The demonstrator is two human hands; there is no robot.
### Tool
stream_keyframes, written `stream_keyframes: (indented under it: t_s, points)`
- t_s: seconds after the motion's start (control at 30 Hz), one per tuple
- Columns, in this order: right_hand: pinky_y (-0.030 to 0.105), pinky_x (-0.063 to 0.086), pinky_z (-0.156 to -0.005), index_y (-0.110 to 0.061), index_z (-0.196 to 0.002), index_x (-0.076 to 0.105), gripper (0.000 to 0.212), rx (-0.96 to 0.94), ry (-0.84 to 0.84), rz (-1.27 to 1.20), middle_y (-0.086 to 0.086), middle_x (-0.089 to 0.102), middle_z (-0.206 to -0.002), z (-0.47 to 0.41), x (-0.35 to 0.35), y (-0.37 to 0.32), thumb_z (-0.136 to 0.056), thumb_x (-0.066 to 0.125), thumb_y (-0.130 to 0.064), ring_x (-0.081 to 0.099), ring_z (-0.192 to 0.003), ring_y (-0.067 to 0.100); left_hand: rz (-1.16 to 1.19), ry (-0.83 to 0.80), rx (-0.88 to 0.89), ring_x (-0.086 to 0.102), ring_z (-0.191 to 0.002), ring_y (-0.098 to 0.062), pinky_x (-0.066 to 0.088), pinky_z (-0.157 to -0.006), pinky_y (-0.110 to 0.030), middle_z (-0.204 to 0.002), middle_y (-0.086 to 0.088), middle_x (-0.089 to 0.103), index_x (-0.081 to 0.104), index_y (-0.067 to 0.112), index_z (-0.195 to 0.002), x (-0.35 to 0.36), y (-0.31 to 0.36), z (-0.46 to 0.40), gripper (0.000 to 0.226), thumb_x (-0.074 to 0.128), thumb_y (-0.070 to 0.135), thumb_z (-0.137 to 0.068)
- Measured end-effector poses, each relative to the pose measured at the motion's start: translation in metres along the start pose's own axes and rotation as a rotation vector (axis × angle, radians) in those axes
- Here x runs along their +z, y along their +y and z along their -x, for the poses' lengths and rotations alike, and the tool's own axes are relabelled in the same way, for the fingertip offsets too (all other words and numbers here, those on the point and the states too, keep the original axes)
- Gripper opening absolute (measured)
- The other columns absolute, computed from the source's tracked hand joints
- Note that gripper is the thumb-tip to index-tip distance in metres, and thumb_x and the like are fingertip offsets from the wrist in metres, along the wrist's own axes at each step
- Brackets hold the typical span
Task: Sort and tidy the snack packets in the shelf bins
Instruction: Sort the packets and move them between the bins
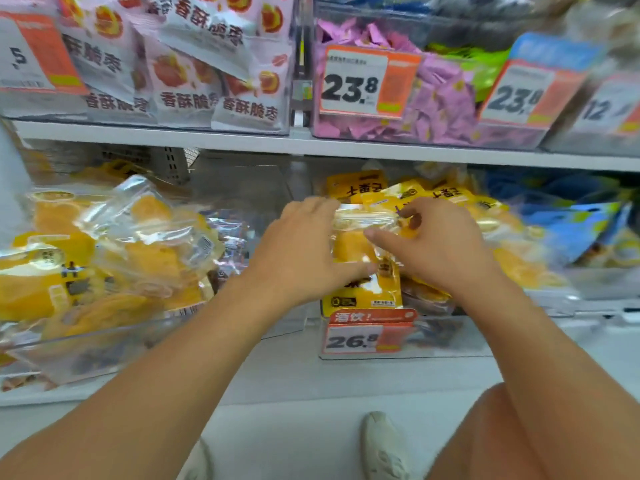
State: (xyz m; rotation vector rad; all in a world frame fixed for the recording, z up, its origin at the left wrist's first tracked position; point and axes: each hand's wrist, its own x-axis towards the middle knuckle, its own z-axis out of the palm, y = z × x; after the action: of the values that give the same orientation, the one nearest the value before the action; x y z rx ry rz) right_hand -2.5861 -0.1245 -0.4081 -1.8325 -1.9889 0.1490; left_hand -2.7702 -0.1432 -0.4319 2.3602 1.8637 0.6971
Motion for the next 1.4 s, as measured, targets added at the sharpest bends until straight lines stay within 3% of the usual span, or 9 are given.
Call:
stream_keyframes:
  t_s: [0.1, 0.2, 0.33, 0.43, 0.53, 0.77, 1.0, 1.17, 1.4]
  points:
    - [0.031, 0.037, -0.059, -0.021, -0.085, 0.057, 0.052, -0.040, -0.039, -0.006, 0.003, 0.058, -0.094, -0.004, 0.005, -0.003, -0.072, 0.070, -0.069, 0.054, -0.079, 0.017, 0.024, -0.190, -0.065, 0.015, -0.151, -0.025, 0.022, -0.122, -0.043, -0.163, -0.002, 0.017, 0.010, 0.023, -0.158, 0.017, 0.000, -0.018, 0.134, 0.073, 0.082, -0.056]
    - [0.037, 0.051, -0.084, -0.016, -0.135, 0.052, 0.076, -0.026, -0.121, -0.155, 0.003, 0.061, -0.121, -0.010, 0.004, -0.003, -0.073, 0.084, -0.047, 0.062, -0.106, 0.024, 0.240, -0.208, -0.149, 0.024, -0.147, -0.023, 0.029, -0.119, -0.041, -0.159, 0.001, 0.027, 0.011, 0.024, -0.158, 0.017, -0.003, -0.031, 0.153, 0.081, 0.078, -0.034]
    - [0.046, 0.059, -0.079, -0.016, -0.134, 0.057, 0.066, 0.011, -0.122, -0.518, 0.000, 0.068, -0.100, -0.012, 0.006, 0.007, -0.075, 0.086, -0.021, 0.070, -0.088, 0.027, 0.272, -0.133, -0.209, 0.044, -0.116, -0.010, 0.038, -0.094, -0.025, -0.129, 0.008, 0.040, 0.048, 0.027, -0.130, 0.013, -0.001, -0.038, 0.107, 0.093, 0.058, -0.038]
    - [0.038, 0.052, -0.091, -0.020, -0.133, 0.058, 0.076, -0.034, 0.103, -0.104, 0.003, 0.065, -0.118, -0.025, -0.004, 0.026, -0.072, 0.077, -0.061, 0.061, -0.112, 0.026, 0.299, -0.095, -0.224, 0.047, -0.106, -0.013, 0.038, -0.081, -0.027, -0.116, 0.010, 0.044, 0.049, 0.031, -0.110, 0.013, -0.001, -0.039, 0.087, 0.095, 0.053, -0.039]
    - [0.042, 0.049, -0.092, -0.022, -0.123, 0.057, 0.099, 0.076, -0.063, 0.041, 0.006, 0.062, -0.118, -0.031, -0.008, 0.033, -0.050, 0.061, -0.090, 0.055, -0.115, 0.031, 0.299, -0.055, -0.220, 0.049, -0.102, -0.017, 0.040, -0.075, -0.033, -0.109, 0.009, 0.047, 0.046, 0.031, -0.104, 0.015, 0.004, -0.037, 0.083, 0.096, 0.050, -0.041]
    - [0.043, 0.059, -0.080, -0.014, -0.094, 0.060, 0.070, 0.143, -0.238, -0.394, -0.002, 0.068, -0.089, -0.033, 0.000, 0.014, -0.048, 0.094, -0.054, 0.067, -0.084, 0.018, 0.427, -0.009, -0.209, 0.052, -0.106, -0.015, 0.040, -0.068, -0.023, -0.117, 0.010, 0.051, 0.045, 0.034, -0.108, 0.015, 0.007, -0.032, 0.084, 0.099, 0.037, -0.043]
    - [0.045, 0.062, -0.076, -0.012, -0.110, 0.064, 0.109, 0.204, -0.363, -0.599, 0.006, 0.072, -0.101, -0.037, 0.001, 0.007, -0.013, 0.093, -0.051, 0.072, -0.088, 0.026, 0.670, -0.011, -0.200, 0.055, -0.114, -0.013, 0.051, -0.070, -0.019, -0.125, 0.013, 0.053, 0.046, 0.036, -0.113, 0.015, 0.000, -0.028, 0.090, 0.101, 0.028, -0.042]
    - [0.031, 0.062, -0.066, -0.013, -0.095, 0.073, 0.036, 0.034, -0.493, -0.796, 0.002, 0.078, -0.086, -0.026, -0.001, 0.002, -0.065, 0.092, -0.010, 0.075, -0.077, 0.016, 0.844, -0.019, -0.128, 0.067, -0.105, -0.017, 0.061, -0.077, -0.032, -0.126, 0.004, 0.059, 0.042, 0.033, -0.120, 0.009, -0.006, -0.023, 0.104, 0.096, 0.028, -0.032]
    - [0.034, 0.060, -0.081, -0.013, -0.116, 0.064, 0.055, -0.281, -0.278, -0.867, 0.002, 0.076, -0.100, -0.013, -0.009, 0.002, -0.068, 0.086, 0.005, 0.074, -0.091, 0.016, 0.973, 0.170, 0.052, 0.069, -0.110, -0.019, 0.061, -0.082, -0.040, -0.128, -0.003, 0.061, 0.021, 0.027, -0.141, -0.001, 0.005, -0.007, 0.118, 0.095, 0.000, -0.053]
